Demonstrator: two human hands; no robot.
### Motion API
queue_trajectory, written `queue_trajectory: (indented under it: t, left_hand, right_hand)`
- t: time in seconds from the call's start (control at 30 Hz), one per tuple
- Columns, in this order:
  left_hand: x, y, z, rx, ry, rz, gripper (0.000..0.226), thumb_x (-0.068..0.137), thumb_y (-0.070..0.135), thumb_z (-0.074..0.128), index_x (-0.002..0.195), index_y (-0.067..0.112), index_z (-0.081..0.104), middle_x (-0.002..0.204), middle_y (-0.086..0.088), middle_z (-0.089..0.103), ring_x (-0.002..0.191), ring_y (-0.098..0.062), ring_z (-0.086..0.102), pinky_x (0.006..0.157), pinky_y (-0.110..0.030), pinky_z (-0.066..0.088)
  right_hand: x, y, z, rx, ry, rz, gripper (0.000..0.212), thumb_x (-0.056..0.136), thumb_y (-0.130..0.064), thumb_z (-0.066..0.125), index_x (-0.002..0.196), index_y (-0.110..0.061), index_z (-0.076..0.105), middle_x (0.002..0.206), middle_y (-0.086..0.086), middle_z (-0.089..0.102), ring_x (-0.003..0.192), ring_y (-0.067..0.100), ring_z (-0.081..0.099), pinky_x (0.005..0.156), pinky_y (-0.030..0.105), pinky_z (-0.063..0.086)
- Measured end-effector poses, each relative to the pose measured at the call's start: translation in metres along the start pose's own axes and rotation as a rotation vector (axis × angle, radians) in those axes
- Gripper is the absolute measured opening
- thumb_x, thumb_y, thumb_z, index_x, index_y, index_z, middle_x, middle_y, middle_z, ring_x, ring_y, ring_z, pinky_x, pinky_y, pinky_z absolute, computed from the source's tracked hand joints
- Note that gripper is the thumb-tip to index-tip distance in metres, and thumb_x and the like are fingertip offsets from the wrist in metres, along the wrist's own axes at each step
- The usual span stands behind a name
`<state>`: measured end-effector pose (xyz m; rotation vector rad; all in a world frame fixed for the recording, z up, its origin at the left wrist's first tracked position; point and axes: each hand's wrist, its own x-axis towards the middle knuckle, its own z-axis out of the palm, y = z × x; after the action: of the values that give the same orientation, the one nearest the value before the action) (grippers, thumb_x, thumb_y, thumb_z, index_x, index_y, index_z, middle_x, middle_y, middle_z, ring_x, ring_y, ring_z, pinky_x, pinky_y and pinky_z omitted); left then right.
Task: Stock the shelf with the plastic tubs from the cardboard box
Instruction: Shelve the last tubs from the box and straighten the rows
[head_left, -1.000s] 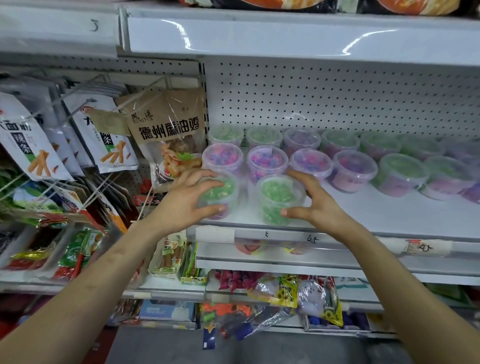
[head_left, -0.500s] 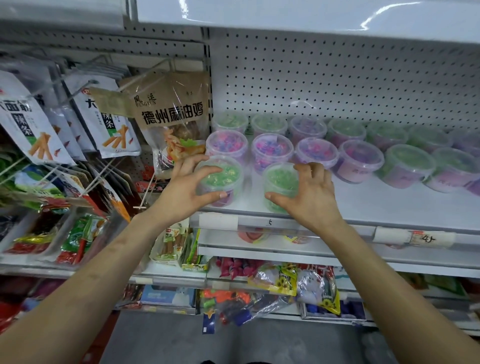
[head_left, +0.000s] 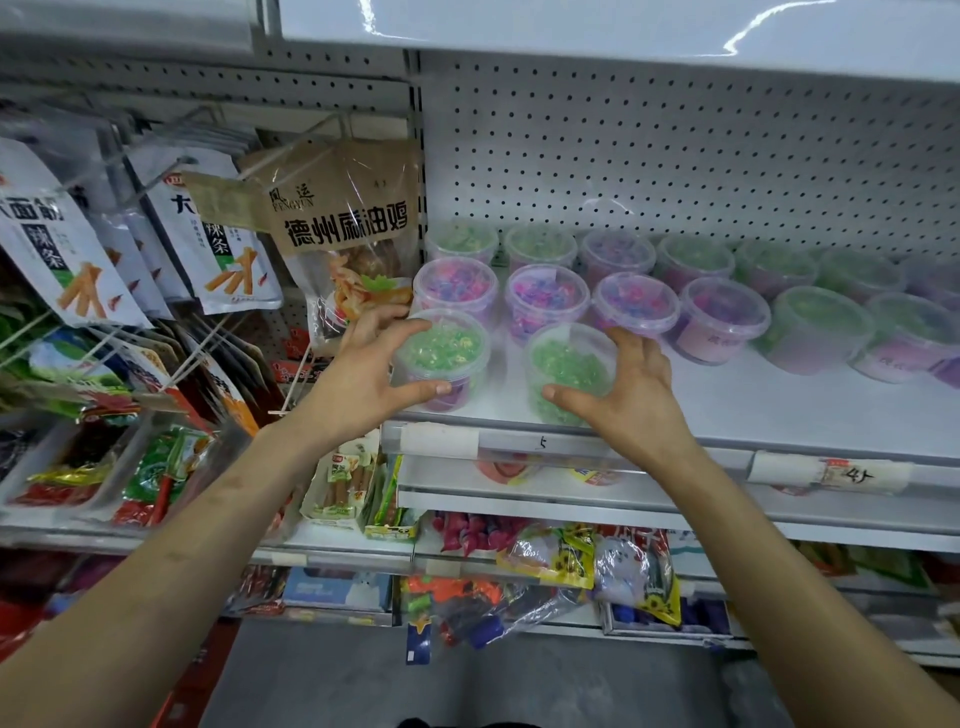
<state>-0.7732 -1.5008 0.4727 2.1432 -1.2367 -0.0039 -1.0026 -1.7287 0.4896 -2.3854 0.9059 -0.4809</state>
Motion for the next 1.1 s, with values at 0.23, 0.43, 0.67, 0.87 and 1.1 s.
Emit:
queue_trajectory:
  t: [0.23,0.43,0.67,0.87,1.1]
  left_hand:
    - [0.004,0.005,0.002,-0.013,-0.019,-0.02,0.079,0.078,0.064,0.076,0.145,0.03,0.054,0.151,0.003,0.04,0.146,-0.015,0.031,0.118,-0.029,0.025]
    - [0.002,0.005,-0.005,-0.049,-0.024,-0.009,0.079,0.078,0.063,0.074,0.146,0.028,0.053,0.151,0.005,0.04,0.141,-0.004,0.03,0.115,-0.023,0.022]
    - [-0.001,0.004,-0.005,-0.071,-0.07,0.003,0.081,0.079,0.064,0.072,0.149,0.032,0.048,0.154,0.007,0.037,0.142,-0.003,0.031,0.115,-0.021,0.021]
    - [0.0,0.006,-0.003,-0.098,-0.057,0.008,0.079,0.08,0.059,0.076,0.149,0.033,0.049,0.153,0.009,0.036,0.141,0.0,0.031,0.115,-0.02,0.022]
    - [-0.001,0.004,-0.006,-0.138,-0.072,0.02,0.078,0.08,0.059,0.075,0.149,0.035,0.047,0.155,0.009,0.035,0.145,-0.003,0.029,0.119,-0.026,0.022]
  right_hand:
    - [-0.003,-0.005,-0.001,0.079,0.0,-0.07,0.092,0.08,-0.048,0.087,0.153,-0.022,0.038,0.154,0.005,0.04,0.145,0.025,0.036,0.118,0.043,0.036]
    - [0.0,-0.005,0.003,0.149,-0.083,-0.089,0.093,0.086,-0.041,0.082,0.159,-0.022,0.029,0.161,0.0,0.035,0.147,0.02,0.037,0.116,0.035,0.035]
    - [-0.002,-0.003,0.008,0.143,-0.058,-0.099,0.098,0.081,-0.049,0.086,0.158,-0.026,0.03,0.156,-0.001,0.031,0.144,0.017,0.036,0.113,0.034,0.038]
    - [-0.001,-0.004,0.007,0.15,-0.066,-0.099,0.1,0.082,-0.048,0.085,0.159,-0.024,0.027,0.156,0.0,0.032,0.137,0.018,0.045,0.112,0.04,0.044]
    - [-0.008,0.002,0.004,0.236,-0.119,-0.066,0.101,0.083,-0.048,0.085,0.162,-0.029,0.023,0.16,-0.005,0.031,0.14,0.015,0.044,0.116,0.039,0.042]
